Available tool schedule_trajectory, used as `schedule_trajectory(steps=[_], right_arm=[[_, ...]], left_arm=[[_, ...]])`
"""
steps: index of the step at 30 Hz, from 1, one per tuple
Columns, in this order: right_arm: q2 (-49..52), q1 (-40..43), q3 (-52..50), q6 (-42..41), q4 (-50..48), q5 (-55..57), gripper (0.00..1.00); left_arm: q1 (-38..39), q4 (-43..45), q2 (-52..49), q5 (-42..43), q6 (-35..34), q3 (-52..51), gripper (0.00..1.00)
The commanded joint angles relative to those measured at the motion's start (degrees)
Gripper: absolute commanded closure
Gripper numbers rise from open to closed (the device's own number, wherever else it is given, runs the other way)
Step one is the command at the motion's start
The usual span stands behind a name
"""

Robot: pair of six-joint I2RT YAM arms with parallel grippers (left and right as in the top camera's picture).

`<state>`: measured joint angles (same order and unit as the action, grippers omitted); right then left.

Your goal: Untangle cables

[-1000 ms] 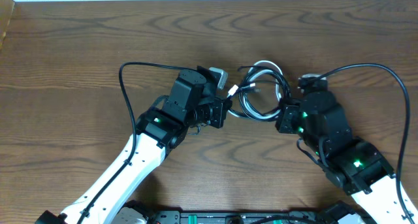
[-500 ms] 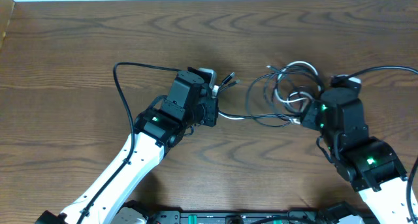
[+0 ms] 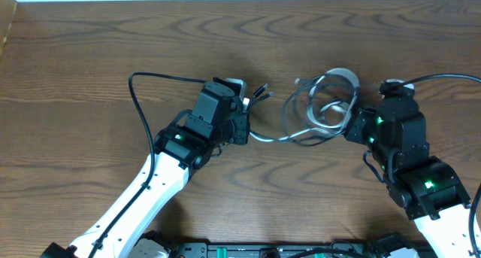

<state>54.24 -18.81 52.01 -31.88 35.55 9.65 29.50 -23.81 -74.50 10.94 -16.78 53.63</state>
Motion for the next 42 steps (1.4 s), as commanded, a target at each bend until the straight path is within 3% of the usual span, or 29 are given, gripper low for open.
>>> schedule_trajectory(steps=[1, 2, 15, 20, 22, 24, 26, 31, 35, 42], right_arm=[[-0.46, 0.39, 0.81, 3.58, -1.92, -2.36, 0.05], [-0.33, 0.39, 0.81, 4.31, -2.71, -2.36, 0.01], [7.98, 0.37, 0.81, 4.74, -2.89, -7.98, 0.01], [13.05, 0.37, 0.81, 4.76, -0.22, -12.55, 0.01], [14.43, 0.33, 0.81, 4.74, 0.35, -15.08, 0.01], [15.06, 0.33, 0.81, 4.74, 0.66, -17.92, 0.01], [15.17, 0.33, 0.81, 4.74, 0.83, -20.81, 0.01], [15.17, -0.17, 0.81, 4.72, 0.87, -26.56, 0.01], [15.63, -3.13, 0.81, 4.96, 0.55, -26.51, 0.01], [19.58, -10.19, 0.74, 13.86, 1.05, -23.58, 0.02]], left_arm=[[-0.42, -1.42, 0.04, -0.92, -0.98, -0.04, 0.93], [-0.42, -1.79, 0.04, -0.92, -1.07, -0.04, 0.93], [-0.44, 4.59, 7.39, 15.61, -0.85, -0.02, 0.93], [-0.44, 5.46, 15.67, 16.44, 0.57, -0.02, 0.92], [-0.44, 4.07, 18.99, 12.24, 0.85, -0.02, 0.92], [-0.44, 1.29, 20.55, 6.54, 0.85, -0.02, 0.86], [-0.44, -1.77, 21.16, 2.67, 0.85, -0.02, 0.56], [-0.42, -6.01, 19.65, 2.08, 0.83, -0.04, 0.33], [-0.42, -6.97, 17.31, 3.02, 0.85, -0.04, 0.30], [-0.98, -5.53, 17.46, -0.79, 1.51, -0.02, 0.30]])
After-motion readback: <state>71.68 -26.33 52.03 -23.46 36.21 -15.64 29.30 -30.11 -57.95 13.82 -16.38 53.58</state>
